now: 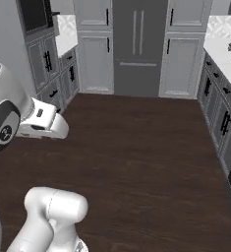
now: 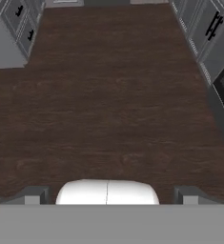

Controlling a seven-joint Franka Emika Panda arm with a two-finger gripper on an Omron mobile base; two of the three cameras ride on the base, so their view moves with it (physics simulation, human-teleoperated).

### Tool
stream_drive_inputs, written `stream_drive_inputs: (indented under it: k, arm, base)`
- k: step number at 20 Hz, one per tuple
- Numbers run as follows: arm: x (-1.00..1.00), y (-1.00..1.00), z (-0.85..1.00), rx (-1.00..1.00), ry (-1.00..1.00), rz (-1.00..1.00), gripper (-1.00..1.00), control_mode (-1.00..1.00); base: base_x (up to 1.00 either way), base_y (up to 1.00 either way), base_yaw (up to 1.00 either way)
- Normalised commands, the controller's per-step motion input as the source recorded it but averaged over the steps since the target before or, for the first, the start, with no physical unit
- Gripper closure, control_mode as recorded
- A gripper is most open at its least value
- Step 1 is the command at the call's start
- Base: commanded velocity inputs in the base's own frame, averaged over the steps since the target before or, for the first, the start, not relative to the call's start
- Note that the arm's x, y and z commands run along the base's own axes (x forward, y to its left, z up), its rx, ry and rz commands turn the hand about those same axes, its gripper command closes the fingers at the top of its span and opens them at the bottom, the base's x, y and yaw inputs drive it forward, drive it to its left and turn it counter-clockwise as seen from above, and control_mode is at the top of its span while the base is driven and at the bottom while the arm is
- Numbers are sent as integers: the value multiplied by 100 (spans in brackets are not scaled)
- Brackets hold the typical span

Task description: Gather all objects into one cabinet and sort the glasses and bowls to opposite sides.

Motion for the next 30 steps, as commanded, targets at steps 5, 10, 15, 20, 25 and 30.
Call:
stream_drive_inputs:
  k: [5, 10, 15, 20, 25, 30]
  arm:
    - [0, 0, 0, 0, 0, 0, -100, 100]
    - [0, 0, 0, 0, 0, 0, -100, 100]
    - [0, 0, 0, 0, 0, 0, -100, 100]
    - [0, 0, 0, 0, 0, 0, -100, 100]
    - [0, 0, 0, 0, 0, 0, -100, 100]
    - [0, 0, 0, 0, 0, 0, -100, 100]
  base:
    - [100, -10, -24]
    - [100, -9, -7]
    - [100, -30, 0]
    - [100, -40, 1]
    - [100, -35, 6]
    - [100, -28, 13]
